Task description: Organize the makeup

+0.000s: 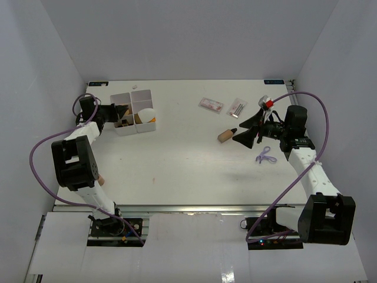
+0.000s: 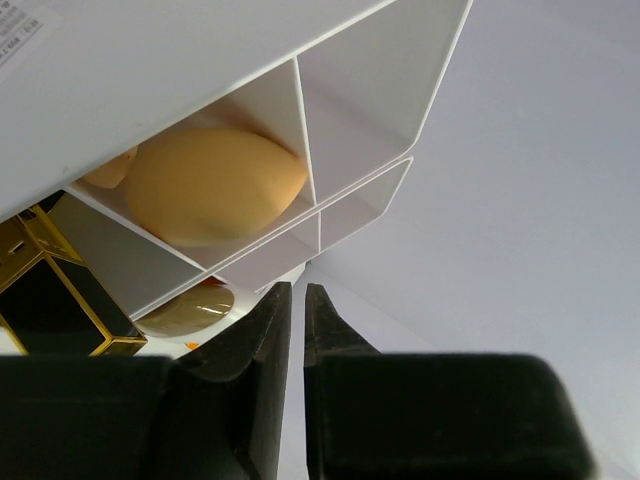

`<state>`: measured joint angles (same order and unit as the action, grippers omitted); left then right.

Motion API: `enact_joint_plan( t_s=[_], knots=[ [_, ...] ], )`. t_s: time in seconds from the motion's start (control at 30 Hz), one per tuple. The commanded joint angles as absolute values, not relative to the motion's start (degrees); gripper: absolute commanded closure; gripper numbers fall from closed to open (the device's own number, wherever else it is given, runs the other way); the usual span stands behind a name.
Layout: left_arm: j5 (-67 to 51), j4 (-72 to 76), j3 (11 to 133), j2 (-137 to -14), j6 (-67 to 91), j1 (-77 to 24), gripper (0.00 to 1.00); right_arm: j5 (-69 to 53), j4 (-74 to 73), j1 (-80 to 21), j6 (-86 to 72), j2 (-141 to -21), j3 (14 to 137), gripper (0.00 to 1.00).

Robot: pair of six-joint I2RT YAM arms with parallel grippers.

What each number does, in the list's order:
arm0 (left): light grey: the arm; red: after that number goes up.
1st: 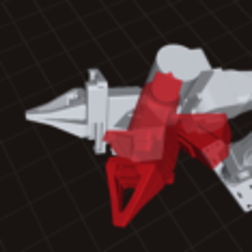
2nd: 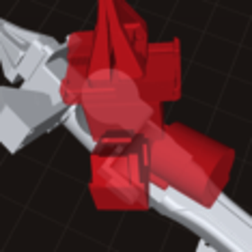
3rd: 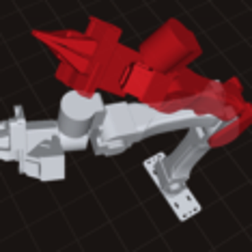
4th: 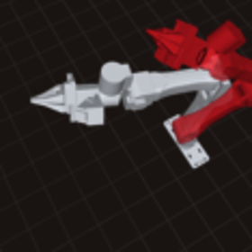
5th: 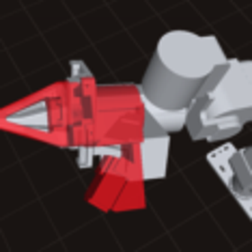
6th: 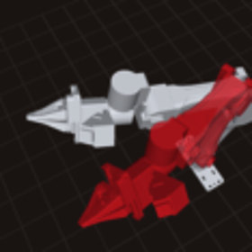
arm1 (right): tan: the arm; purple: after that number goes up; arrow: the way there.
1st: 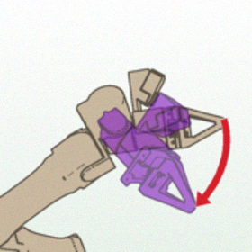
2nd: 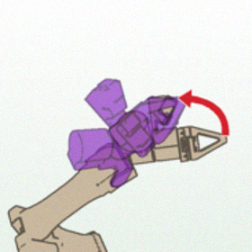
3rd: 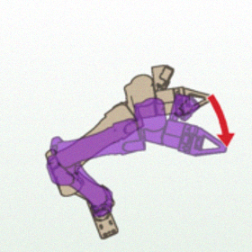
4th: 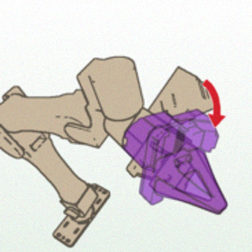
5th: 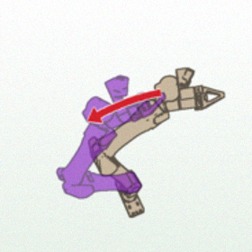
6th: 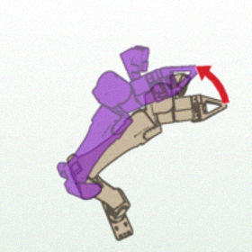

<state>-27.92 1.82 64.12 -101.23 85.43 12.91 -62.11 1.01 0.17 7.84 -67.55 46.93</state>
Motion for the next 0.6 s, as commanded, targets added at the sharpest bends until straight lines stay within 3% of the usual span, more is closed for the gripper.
enact_joint_plan(
  t_s=[0.0, 0.33, 0.47, 0.57],
  knots=[
    [-28.53, 2.82, 64.38, -97.12, 87.41, 12.74, 0.78, -63.59, 3.47, 1.1, 7.34, -66.01, 46.36, 0.1],
    [-30.25, 5.82, 65.3, -96.78, 84.82, 12.57, 0.77, -64.02, 3.65, 1.58, 7.29, -65.83, 46.28, 0.1],
    [-35.35, 9.22, 66.53, -95.35, 77.72, 12.7, 0.7, -64.07, 3.4, 1.61, 7.94, -65.81, 46.17, 0.1],
    [-40.73, 16.37, 63.36, -92.41, 69.94, 13.34, 0.59, -64.07, 2.92, 1.76, 8.77, -65.74, 46.14, 0.1]
  ],
)
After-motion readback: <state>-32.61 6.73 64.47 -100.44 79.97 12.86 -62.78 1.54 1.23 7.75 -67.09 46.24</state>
